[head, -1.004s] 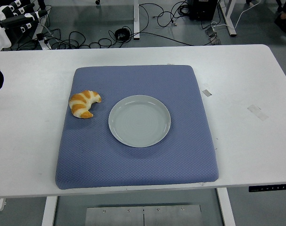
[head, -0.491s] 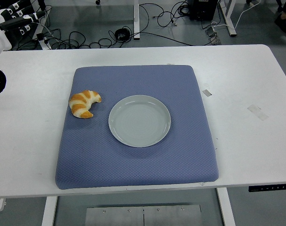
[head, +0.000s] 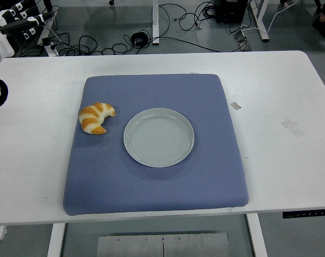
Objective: Place the bread on the table
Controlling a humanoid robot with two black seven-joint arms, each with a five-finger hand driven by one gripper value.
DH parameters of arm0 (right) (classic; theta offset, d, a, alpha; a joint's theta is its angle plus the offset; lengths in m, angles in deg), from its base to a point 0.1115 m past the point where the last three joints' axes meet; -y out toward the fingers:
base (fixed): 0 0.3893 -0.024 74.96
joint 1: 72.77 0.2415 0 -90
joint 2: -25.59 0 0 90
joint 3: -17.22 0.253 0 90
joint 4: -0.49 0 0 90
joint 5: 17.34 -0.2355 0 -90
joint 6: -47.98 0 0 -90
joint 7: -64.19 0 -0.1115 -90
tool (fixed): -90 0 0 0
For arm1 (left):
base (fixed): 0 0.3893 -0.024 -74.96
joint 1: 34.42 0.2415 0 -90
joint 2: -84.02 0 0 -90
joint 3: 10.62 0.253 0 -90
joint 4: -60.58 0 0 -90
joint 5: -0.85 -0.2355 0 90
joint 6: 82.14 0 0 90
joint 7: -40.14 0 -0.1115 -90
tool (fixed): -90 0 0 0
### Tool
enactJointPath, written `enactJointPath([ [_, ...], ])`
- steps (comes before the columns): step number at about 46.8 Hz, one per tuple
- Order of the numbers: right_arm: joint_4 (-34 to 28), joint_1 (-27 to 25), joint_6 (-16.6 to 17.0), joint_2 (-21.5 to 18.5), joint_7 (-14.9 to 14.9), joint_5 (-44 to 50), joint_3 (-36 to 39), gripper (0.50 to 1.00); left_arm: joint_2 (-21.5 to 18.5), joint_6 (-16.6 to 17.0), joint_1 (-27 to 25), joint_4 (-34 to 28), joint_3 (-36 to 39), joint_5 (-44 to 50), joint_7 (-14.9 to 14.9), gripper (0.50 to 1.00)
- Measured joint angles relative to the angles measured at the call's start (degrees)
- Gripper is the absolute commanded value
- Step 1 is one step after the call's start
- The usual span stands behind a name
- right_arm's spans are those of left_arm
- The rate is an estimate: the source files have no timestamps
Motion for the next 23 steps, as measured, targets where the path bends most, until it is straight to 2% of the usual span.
enactJointPath([
  [23,-0.58,-0.96,0.04,0.00,-0.02,0.00,-0.13,1.000,0.54,-0.08,-0.41,0.01,-0.09,0.14,-0.01,0.969],
])
